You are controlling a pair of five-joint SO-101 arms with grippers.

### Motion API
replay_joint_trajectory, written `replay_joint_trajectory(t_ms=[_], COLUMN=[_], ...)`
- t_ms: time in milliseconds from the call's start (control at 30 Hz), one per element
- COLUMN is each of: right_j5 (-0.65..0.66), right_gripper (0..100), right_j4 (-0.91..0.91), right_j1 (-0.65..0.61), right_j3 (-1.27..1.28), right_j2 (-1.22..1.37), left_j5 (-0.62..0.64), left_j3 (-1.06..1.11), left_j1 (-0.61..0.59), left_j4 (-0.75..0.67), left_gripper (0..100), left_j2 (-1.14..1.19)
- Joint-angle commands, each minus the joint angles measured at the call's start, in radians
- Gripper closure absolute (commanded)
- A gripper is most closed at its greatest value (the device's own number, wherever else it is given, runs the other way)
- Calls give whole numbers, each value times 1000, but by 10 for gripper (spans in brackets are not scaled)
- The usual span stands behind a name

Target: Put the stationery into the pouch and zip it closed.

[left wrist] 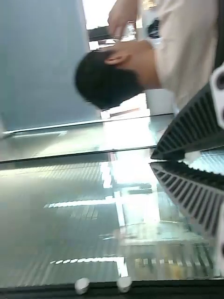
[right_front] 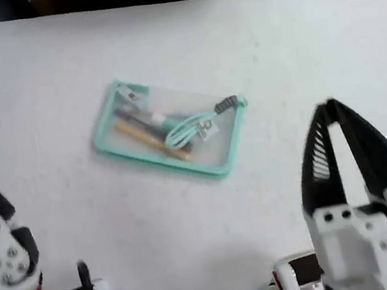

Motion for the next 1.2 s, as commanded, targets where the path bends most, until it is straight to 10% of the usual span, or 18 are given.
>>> replay_joint_trajectory(t_ms=[0,500,833,1167], right_j5=[3,-6,-8,-91], right_gripper=[981,981,981,981], right_j4=[-22,257,593,483], right_j1=[5,21,487,297], right_j3=[-26,-325,-664,-338], right_j2=[-54,-189,-189,-186], left_j5=[14,15,137,40], left_j3=[150,-201,-509,-103], left_j1=[45,248,286,286], left_j4=[-199,292,717,569], left_gripper=[973,973,973,972], left_j2=[-182,-176,-176,-176])
